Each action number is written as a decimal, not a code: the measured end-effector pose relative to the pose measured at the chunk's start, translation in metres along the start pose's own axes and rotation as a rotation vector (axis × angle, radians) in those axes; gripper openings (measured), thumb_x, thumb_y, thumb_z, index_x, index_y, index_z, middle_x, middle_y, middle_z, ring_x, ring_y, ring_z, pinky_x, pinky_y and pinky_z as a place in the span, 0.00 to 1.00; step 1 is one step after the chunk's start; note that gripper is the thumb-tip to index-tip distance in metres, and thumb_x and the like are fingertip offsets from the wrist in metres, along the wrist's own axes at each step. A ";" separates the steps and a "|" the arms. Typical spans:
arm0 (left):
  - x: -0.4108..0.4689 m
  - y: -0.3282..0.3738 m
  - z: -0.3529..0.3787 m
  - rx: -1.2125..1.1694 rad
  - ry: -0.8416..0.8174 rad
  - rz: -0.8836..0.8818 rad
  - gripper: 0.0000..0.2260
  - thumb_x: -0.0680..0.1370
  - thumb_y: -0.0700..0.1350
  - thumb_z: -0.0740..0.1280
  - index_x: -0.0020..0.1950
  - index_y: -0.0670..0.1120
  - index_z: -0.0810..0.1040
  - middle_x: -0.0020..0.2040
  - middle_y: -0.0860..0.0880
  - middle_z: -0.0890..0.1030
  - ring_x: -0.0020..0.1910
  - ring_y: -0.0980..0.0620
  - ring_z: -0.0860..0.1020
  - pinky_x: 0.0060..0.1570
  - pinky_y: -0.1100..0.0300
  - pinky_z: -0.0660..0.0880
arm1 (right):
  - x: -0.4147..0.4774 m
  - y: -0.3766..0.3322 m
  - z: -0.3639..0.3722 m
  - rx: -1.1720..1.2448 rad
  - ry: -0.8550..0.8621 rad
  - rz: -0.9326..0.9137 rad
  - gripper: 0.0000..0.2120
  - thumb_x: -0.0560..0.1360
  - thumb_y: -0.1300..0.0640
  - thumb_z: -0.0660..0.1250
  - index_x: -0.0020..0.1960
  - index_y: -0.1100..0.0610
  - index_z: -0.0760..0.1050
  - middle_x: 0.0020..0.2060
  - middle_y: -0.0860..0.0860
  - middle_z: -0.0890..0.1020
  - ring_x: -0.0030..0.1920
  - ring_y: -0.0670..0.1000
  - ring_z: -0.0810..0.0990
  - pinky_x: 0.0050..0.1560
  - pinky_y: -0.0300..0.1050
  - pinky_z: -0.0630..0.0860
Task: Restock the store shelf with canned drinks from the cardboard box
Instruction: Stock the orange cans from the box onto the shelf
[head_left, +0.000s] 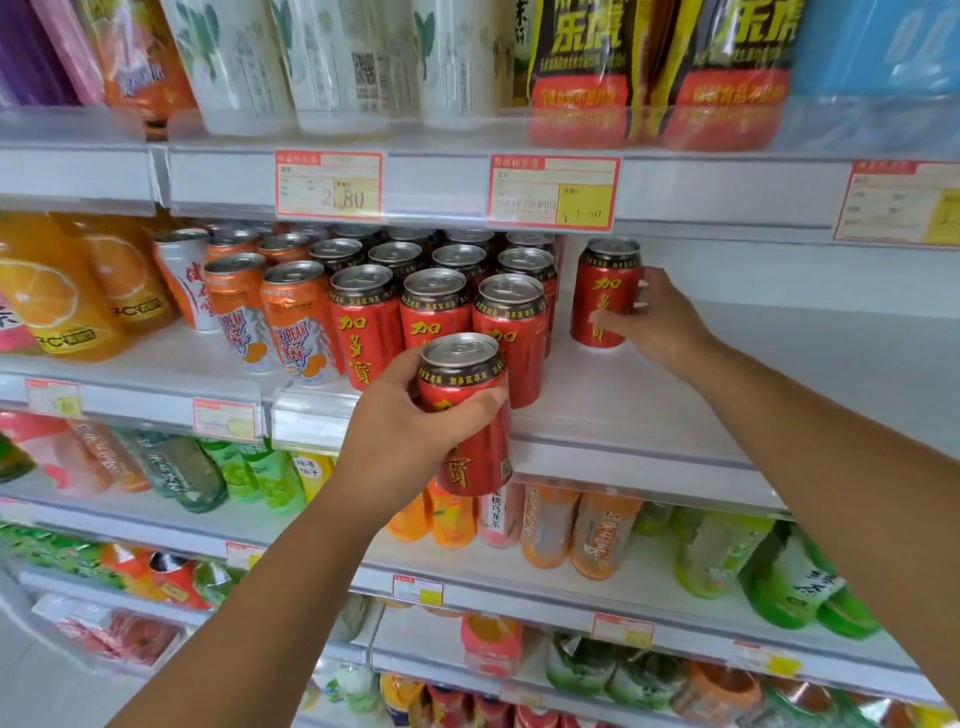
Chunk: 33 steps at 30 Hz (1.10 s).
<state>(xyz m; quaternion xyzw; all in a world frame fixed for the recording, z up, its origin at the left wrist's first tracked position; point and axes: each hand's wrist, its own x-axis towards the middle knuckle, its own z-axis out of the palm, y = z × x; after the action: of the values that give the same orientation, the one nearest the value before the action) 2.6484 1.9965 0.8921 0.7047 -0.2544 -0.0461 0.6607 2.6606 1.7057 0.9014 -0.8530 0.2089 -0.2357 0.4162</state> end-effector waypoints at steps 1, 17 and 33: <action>0.001 -0.001 0.000 -0.005 0.000 0.007 0.17 0.70 0.46 0.76 0.57 0.54 0.80 0.49 0.55 0.85 0.48 0.58 0.83 0.48 0.64 0.80 | 0.010 0.002 0.003 -0.002 0.006 -0.001 0.38 0.70 0.55 0.76 0.73 0.58 0.60 0.69 0.56 0.72 0.65 0.56 0.74 0.62 0.46 0.69; -0.001 -0.008 0.004 -0.045 0.021 -0.002 0.17 0.65 0.52 0.73 0.53 0.55 0.81 0.47 0.55 0.86 0.47 0.58 0.84 0.43 0.68 0.77 | 0.089 0.025 0.029 0.036 0.095 -0.034 0.37 0.70 0.49 0.75 0.74 0.53 0.61 0.64 0.56 0.77 0.62 0.56 0.77 0.60 0.45 0.72; -0.007 0.014 0.004 -0.059 0.020 -0.063 0.19 0.70 0.41 0.77 0.60 0.49 0.80 0.51 0.53 0.86 0.51 0.56 0.83 0.48 0.65 0.79 | -0.075 -0.026 -0.016 -0.032 -0.207 -0.223 0.09 0.73 0.52 0.72 0.52 0.45 0.78 0.47 0.44 0.83 0.47 0.43 0.80 0.45 0.32 0.72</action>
<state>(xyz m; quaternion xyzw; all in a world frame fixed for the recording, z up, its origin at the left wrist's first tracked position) 2.6363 1.9956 0.9032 0.6929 -0.2240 -0.0674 0.6820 2.5955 1.7521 0.9146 -0.8971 0.0727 -0.1879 0.3932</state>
